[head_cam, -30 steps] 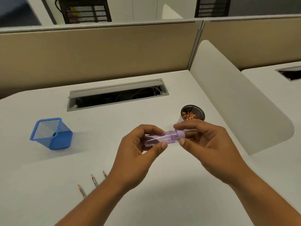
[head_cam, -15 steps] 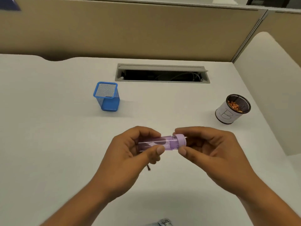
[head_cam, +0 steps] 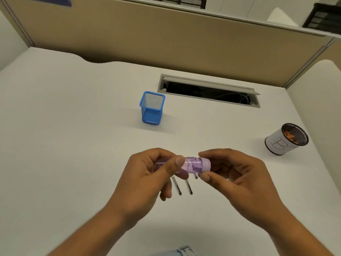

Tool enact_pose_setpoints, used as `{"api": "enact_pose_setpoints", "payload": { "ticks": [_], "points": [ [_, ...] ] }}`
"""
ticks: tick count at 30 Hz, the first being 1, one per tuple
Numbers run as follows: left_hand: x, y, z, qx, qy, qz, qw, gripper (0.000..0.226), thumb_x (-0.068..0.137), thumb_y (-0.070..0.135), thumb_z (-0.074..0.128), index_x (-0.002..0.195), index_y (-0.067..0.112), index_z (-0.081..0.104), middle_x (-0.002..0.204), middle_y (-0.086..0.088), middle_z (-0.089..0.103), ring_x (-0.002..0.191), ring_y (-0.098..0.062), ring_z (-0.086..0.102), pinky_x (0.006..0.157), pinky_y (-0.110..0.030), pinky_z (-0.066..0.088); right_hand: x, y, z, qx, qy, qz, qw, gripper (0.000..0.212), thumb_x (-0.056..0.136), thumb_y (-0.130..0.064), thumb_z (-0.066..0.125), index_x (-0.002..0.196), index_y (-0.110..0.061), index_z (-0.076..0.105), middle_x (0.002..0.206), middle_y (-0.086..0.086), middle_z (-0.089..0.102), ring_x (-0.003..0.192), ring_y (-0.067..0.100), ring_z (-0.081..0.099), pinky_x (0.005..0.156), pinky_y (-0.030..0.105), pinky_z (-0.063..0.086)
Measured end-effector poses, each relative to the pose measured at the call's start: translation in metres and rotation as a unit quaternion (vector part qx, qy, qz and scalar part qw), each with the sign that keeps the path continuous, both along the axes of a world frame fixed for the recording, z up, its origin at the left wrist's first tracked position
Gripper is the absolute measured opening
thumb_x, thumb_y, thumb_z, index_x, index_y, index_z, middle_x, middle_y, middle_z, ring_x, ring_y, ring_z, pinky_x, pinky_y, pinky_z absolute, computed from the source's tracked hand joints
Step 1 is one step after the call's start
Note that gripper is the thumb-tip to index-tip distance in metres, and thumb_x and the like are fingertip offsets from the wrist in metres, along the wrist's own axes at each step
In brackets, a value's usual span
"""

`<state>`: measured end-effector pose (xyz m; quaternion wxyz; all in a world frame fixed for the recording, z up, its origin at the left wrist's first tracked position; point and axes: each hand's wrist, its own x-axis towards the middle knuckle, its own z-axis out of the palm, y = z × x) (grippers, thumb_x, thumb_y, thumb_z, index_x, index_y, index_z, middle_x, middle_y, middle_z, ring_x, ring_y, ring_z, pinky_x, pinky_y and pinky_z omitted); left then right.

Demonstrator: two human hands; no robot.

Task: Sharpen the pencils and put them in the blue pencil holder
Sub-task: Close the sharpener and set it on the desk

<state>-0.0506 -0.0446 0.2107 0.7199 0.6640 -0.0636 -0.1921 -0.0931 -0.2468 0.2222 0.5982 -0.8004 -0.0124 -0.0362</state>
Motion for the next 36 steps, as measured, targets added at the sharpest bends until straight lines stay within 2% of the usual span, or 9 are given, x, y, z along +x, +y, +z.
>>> {"api": "enact_pose_setpoints", "payload": {
  "ticks": [6, 9, 13, 17, 20, 24, 28, 33, 36],
  "points": [
    [0.001, 0.01, -0.004, -0.008, -0.018, 0.006, 1.0, 0.024, 0.073, 0.036, 0.076, 0.093, 0.022, 0.076, 0.074, 0.001, 0.076, 0.052, -0.011, 0.065, 0.049, -0.019, 0.05, 0.003, 0.01, 0.004, -0.005, 0.008, 0.002, 1.0, 0.03, 0.074, -0.026, 0.078, 0.103, -0.034, 0.075, 0.091, -0.009, 0.078, 0.076, 0.013, 0.073, 0.067, 0.017, 0.056],
    [0.001, 0.012, -0.006, 0.006, -0.021, 0.002, 1.0, 0.026, 0.07, 0.032, 0.079, 0.095, 0.026, 0.076, 0.082, 0.003, 0.078, 0.057, -0.011, 0.069, 0.053, -0.018, 0.053, 0.004, 0.009, 0.005, -0.024, 0.001, 0.01, 1.0, 0.03, 0.074, -0.023, 0.078, 0.104, -0.031, 0.075, 0.095, -0.01, 0.077, 0.08, 0.011, 0.073, 0.068, 0.012, 0.054],
    [0.001, 0.012, -0.007, 0.013, -0.028, -0.002, 1.0, 0.033, 0.065, 0.035, 0.081, 0.097, 0.031, 0.076, 0.087, 0.006, 0.079, 0.064, -0.014, 0.073, 0.055, -0.018, 0.054, 0.003, 0.008, 0.003, -0.032, -0.018, 0.015, 0.999, 0.027, 0.075, -0.019, 0.078, 0.101, -0.024, 0.077, 0.099, -0.007, 0.074, 0.085, 0.017, 0.072, 0.071, 0.016, 0.055],
    [0.002, 0.011, -0.008, 0.009, -0.046, -0.014, 0.999, 0.032, 0.065, 0.027, 0.083, 0.097, 0.031, 0.077, 0.091, 0.008, 0.079, 0.078, -0.011, 0.075, 0.066, -0.016, 0.056, 0.0, 0.005, 0.004, -0.01, 0.019, 0.001, 1.0, 0.027, 0.075, -0.029, 0.078, 0.102, -0.028, 0.077, 0.091, -0.001, 0.077, 0.073, 0.019, 0.071, 0.066, 0.019, 0.055],
    [0.003, 0.008, -0.007, 0.021, -0.064, -0.022, 0.997, 0.032, 0.066, 0.027, 0.082, 0.097, 0.032, 0.077, 0.094, 0.011, 0.079, 0.088, -0.012, 0.075, 0.073, -0.017, 0.057, -0.002, 0.004, 0.004, 0.039, 0.042, -0.002, 0.998, 0.025, 0.078, -0.025, 0.075, 0.103, -0.023, 0.074, 0.083, 0.005, 0.077, 0.067, 0.018, 0.073, 0.062, 0.019, 0.056],
    [0.001, 0.004, -0.007, 0.011, -0.042, -0.031, 0.999, 0.031, 0.066, 0.024, 0.083, 0.096, 0.028, 0.077, 0.09, 0.008, 0.079, 0.078, -0.01, 0.075, 0.066, -0.015, 0.056, -0.005, 0.0, 0.005, 0.052, 0.047, -0.021, 0.997, 0.021, 0.077, -0.024, 0.074, 0.098, -0.019, 0.074, 0.083, 0.004, 0.079, 0.071, 0.022, 0.075, 0.06, 0.023, 0.058],
    [-0.004, -0.004, -0.008, 0.0, -0.016, -0.021, 1.0, 0.032, 0.064, 0.028, 0.083, 0.096, 0.027, 0.077, 0.088, 0.004, 0.08, 0.068, -0.011, 0.073, 0.059, -0.016, 0.055, -0.01, -0.006, 0.007, 0.049, 0.078, -0.007, 0.996, 0.033, 0.068, -0.023, 0.082, 0.1, -0.023, 0.077, 0.085, 0.008, 0.08, 0.075, 0.027, 0.076, 0.065, 0.028, 0.06],
    [-0.006, -0.011, -0.009, 0.0, -0.011, -0.02, 1.0, 0.034, 0.063, 0.031, 0.083, 0.096, 0.026, 0.077, 0.088, 0.002, 0.08, 0.067, -0.014, 0.073, 0.058, -0.018, 0.055, -0.014, -0.013, 0.005, 0.045, 0.056, -0.017, 0.997, 0.031, 0.066, -0.022, 0.081, 0.096, -0.02, 0.078, 0.092, 0.001, 0.08, 0.079, 0.026, 0.076, 0.069, 0.027, 0.061],
    [-0.009, -0.014, -0.01, 0.002, -0.014, -0.024, 1.0, 0.033, 0.064, 0.029, 0.083, 0.096, 0.026, 0.078, 0.089, 0.003, 0.08, 0.069, -0.013, 0.073, 0.06, -0.018, 0.055, -0.015, -0.017, 0.004, 0.043, 0.044, -0.007, 0.998, 0.027, 0.067, -0.022, 0.08, 0.094, -0.02, 0.08, 0.095, 0.0, 0.079, 0.09, 0.021, 0.075, 0.076, 0.024, 0.059]
  ]
}}
